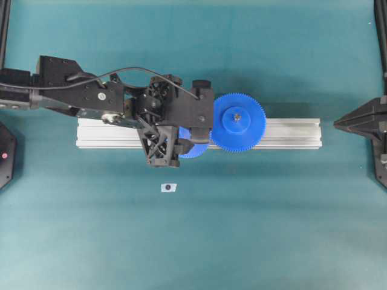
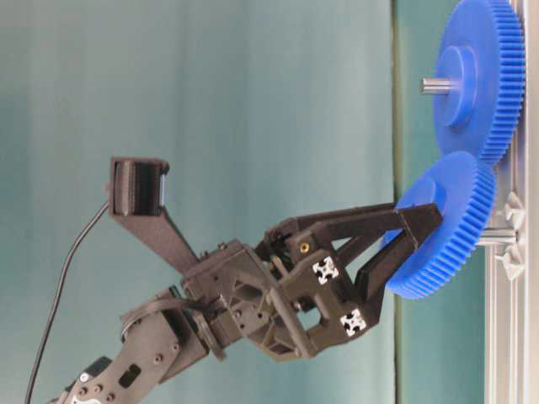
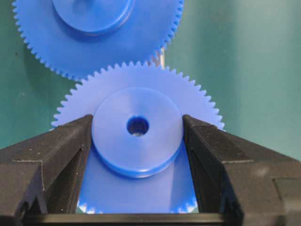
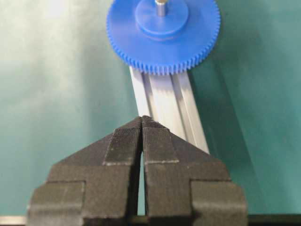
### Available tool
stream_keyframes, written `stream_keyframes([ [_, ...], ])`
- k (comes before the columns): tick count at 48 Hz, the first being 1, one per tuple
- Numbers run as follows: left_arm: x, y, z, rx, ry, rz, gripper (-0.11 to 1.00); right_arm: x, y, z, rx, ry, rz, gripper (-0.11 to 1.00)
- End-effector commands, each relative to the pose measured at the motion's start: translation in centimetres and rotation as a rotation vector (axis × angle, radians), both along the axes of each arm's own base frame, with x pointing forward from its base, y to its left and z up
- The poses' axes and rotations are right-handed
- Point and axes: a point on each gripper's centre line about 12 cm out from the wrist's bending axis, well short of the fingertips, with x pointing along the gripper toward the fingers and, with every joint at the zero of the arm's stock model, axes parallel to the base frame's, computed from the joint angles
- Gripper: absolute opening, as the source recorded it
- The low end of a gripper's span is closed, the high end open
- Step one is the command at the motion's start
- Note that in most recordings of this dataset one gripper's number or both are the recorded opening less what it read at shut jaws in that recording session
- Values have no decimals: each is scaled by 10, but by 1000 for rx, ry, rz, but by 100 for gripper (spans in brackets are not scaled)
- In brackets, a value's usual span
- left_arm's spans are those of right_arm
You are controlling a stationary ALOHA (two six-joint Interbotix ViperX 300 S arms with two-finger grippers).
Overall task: Find the location of the shaft and insert the small gear.
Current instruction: 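Align the gear's center hole with the empty shaft beside the large gear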
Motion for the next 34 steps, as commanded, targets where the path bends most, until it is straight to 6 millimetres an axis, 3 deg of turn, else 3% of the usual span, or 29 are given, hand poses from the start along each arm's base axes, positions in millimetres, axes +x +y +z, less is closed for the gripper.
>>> stream_keyframes([
  [1, -5, 1, 19, 4, -24, 4, 64, 3, -1, 11, 1, -26, -9, 2],
  [16, -8, 3, 17, 5, -3, 6, 64, 3, -2, 10, 1, -29, -14, 2],
  [34, -6, 21, 16, 7, -1, 45, 64, 3, -2, 12, 0, -35, -14, 2],
])
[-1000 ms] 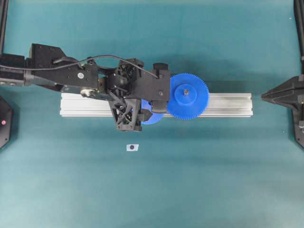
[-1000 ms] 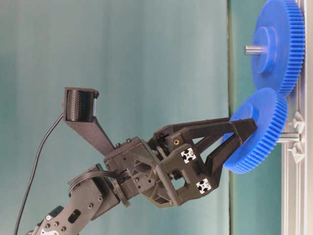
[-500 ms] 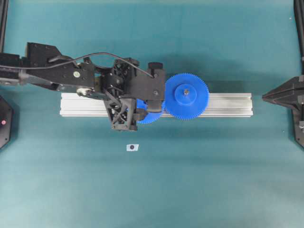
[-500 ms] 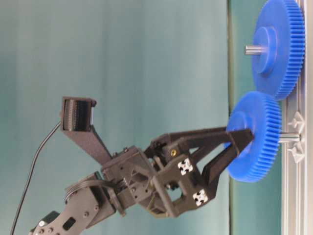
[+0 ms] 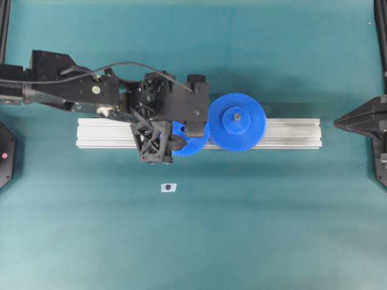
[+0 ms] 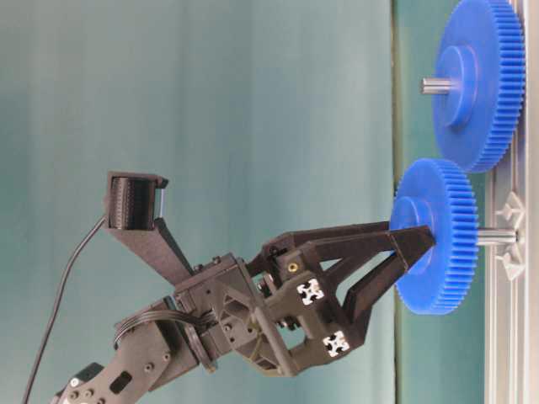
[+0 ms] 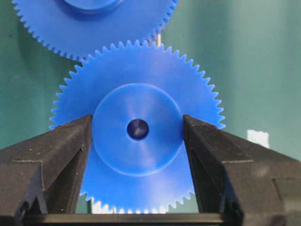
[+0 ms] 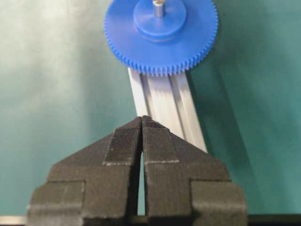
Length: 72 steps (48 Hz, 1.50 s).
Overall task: Find the location of the shaft and insert the small gear.
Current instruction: 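Align the gear's center hole with the empty shaft beside the large gear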
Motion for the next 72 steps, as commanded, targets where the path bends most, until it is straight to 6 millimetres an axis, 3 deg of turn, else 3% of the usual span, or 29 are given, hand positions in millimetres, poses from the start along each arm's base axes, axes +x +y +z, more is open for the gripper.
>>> stream_keyframes([
  [1, 2, 7, 12, 9, -31, 12, 64, 4, -1, 12, 0, -32, -7, 2],
  [53, 1, 11, 13, 12, -28, 16, 65, 3, -1, 11, 3, -30, -8, 2],
  [59, 0, 6, 12, 4, -10, 15, 66, 3, -1, 11, 3, -30, -9, 2],
  [66, -1, -4, 8, 1, 6, -7, 76, 3, -1, 11, 3, -30, -9, 2],
  [72, 1, -10, 6, -1, 9, -20, 75, 3, -1, 11, 5, -28, -9, 2],
])
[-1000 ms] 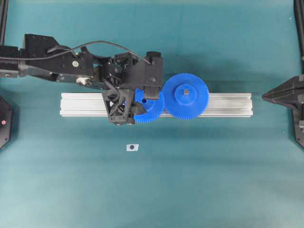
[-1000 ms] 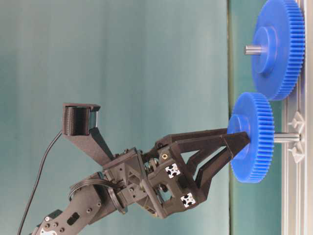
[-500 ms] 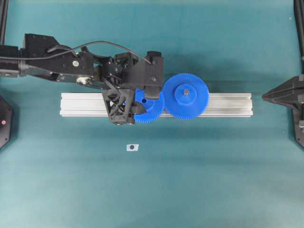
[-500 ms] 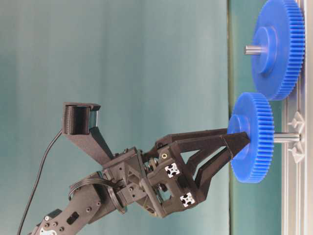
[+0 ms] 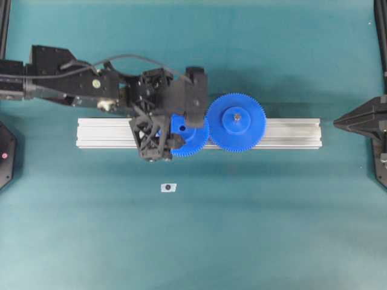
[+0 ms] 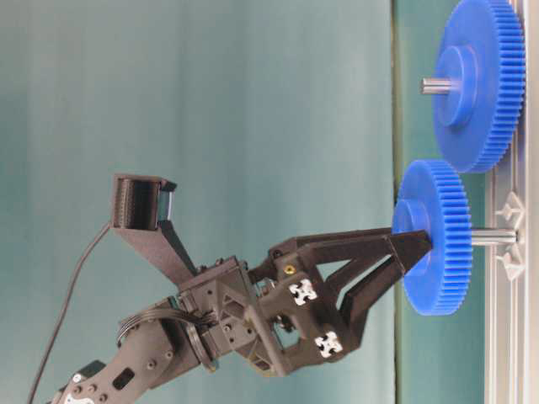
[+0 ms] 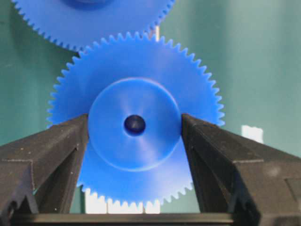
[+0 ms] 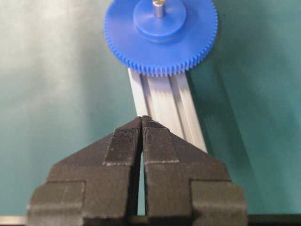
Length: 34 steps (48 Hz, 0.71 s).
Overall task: Find the location of the shaft and insert the small gear.
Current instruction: 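Align the gear's center hole with the empty shaft beside the large gear, then push the gear onto the shaft, meshing its teeth with the large gear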
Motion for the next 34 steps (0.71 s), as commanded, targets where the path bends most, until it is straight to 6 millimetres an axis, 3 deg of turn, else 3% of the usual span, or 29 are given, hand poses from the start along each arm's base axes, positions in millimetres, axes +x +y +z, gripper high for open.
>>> stream_keyframes([
  [1, 4, -5, 8, 5, -23, -14, 75, 3, -1, 10, 5, -27, -9, 2],
  [34, 14, 1, 53, 20, -107, -10, 77, 4, -1, 11, 2, -39, -10, 2],
])
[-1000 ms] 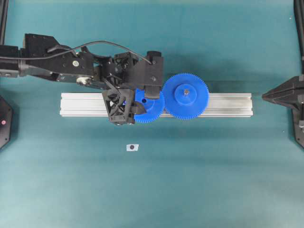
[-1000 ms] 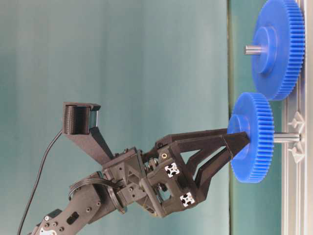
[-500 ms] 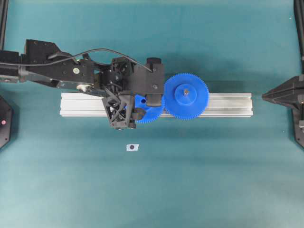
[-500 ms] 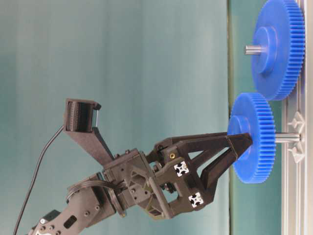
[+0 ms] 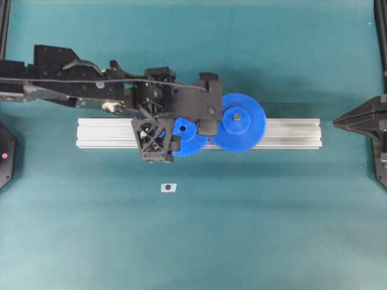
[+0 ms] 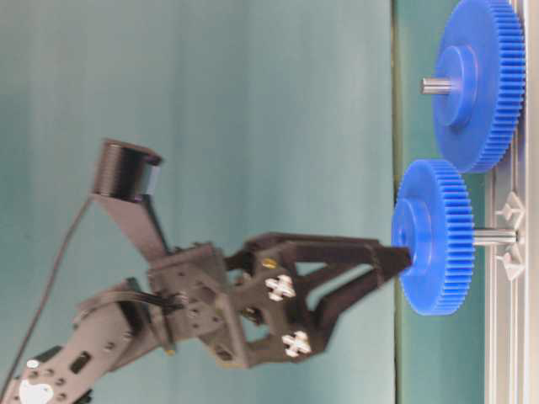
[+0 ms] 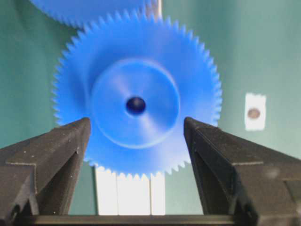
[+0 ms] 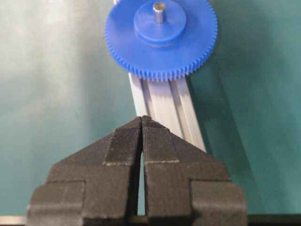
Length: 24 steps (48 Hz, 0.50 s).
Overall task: Find the location of the shaft and insert the small gear.
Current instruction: 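Push the gear onto the shaft, meshing its teeth with the large gear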
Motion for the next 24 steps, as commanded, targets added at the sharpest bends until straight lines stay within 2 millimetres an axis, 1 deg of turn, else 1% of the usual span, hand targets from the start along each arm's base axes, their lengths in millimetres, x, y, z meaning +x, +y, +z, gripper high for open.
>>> stream_keyframes([
  [1, -1, 4, 23, 9, -58, 7, 77, 3, -1, 9, 3, -25, -8, 2],
  [5, -3, 7, 18, 9, -47, 11, 77, 3, -1, 9, 3, -30, -8, 2],
  [8, -4, 14, 15, 11, -42, 25, 77, 4, -1, 10, 1, -34, -8, 2],
  [12, -4, 22, 15, 14, -48, 42, 77, 4, -1, 10, 1, -36, -9, 2],
  [17, -3, 26, 17, 17, -63, 50, 77, 4, -1, 10, 1, -36, -9, 2],
  [24, -5, 33, 14, 22, -57, 59, 76, 4, -1, 9, 1, -34, -9, 2],
])
